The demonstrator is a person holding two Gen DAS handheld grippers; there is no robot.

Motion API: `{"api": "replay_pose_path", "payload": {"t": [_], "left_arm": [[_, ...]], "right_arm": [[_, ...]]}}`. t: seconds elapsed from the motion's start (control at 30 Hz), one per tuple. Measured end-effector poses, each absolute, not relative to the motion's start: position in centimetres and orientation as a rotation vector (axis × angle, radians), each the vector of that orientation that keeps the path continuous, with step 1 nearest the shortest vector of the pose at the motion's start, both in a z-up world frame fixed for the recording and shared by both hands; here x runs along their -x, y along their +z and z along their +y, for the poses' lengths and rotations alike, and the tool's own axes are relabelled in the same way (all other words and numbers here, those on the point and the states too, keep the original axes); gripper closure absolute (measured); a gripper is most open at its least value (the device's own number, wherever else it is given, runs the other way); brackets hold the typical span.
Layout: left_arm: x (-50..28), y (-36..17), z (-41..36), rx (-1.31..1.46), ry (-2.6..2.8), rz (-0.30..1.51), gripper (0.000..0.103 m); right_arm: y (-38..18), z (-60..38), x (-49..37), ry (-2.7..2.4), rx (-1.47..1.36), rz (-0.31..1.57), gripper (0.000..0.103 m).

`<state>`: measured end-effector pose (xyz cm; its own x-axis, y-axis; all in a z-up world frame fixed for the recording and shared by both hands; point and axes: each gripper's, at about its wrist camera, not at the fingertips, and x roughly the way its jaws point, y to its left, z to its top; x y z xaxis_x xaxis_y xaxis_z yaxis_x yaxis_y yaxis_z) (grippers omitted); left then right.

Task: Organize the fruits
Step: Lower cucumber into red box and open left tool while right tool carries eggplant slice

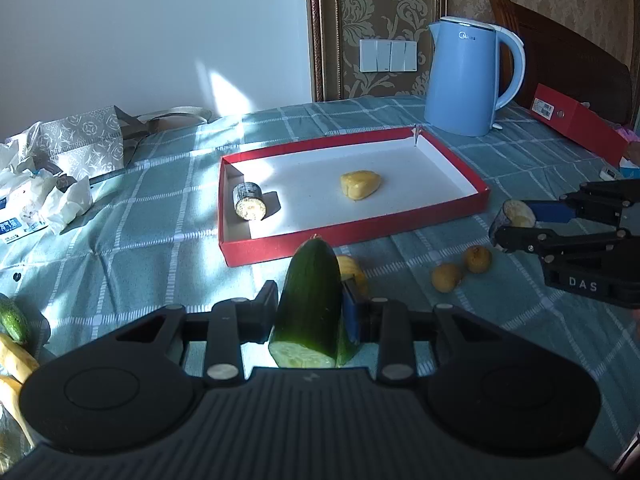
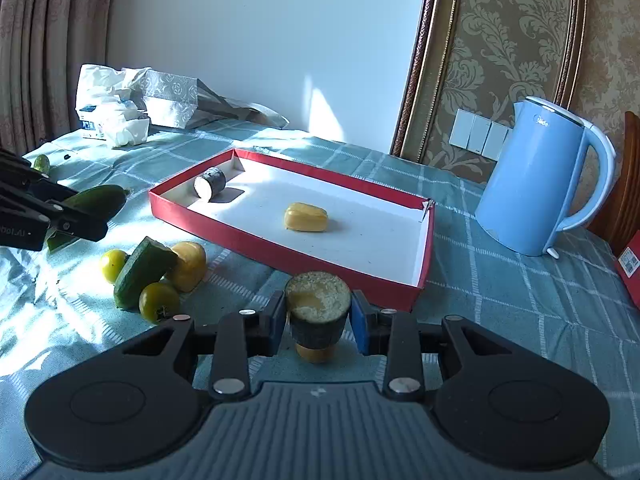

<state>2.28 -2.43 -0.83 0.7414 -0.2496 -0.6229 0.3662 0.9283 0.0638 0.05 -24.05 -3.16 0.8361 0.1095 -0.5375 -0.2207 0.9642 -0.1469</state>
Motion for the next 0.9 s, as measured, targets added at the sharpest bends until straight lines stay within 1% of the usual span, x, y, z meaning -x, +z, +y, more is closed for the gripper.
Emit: {"api": "replay_pose_path", "payload": {"t": [0.33, 0.43, 0.57, 0.9], "left_arm": [[-11.1, -0.6, -6.1, -0.170, -0.292, 0.642, 0.072], [-13.9, -1.0, -7.2, -0.179, -0.262, 0.643, 0.072], [-17.4, -2.4, -8.2, -0.161, -0.254, 0.691, 0.072], [-20.3, -4.7, -8.9, -0.161, -0.230, 0.747, 0.072]], "right_arm": [[-3.2, -26.3, -0.4, 0.124, 0.186, 0.565, 0.070], [-3.2, -26.9, -1.0, 0.113, 0.184, 0.566, 0.070], [-3.0, -27.7, -1.9, 0.106, 0.185, 0.566, 0.070], [-2.8, -28.7, -3.7, 0.098, 0.171, 0.569, 0.070]]}}
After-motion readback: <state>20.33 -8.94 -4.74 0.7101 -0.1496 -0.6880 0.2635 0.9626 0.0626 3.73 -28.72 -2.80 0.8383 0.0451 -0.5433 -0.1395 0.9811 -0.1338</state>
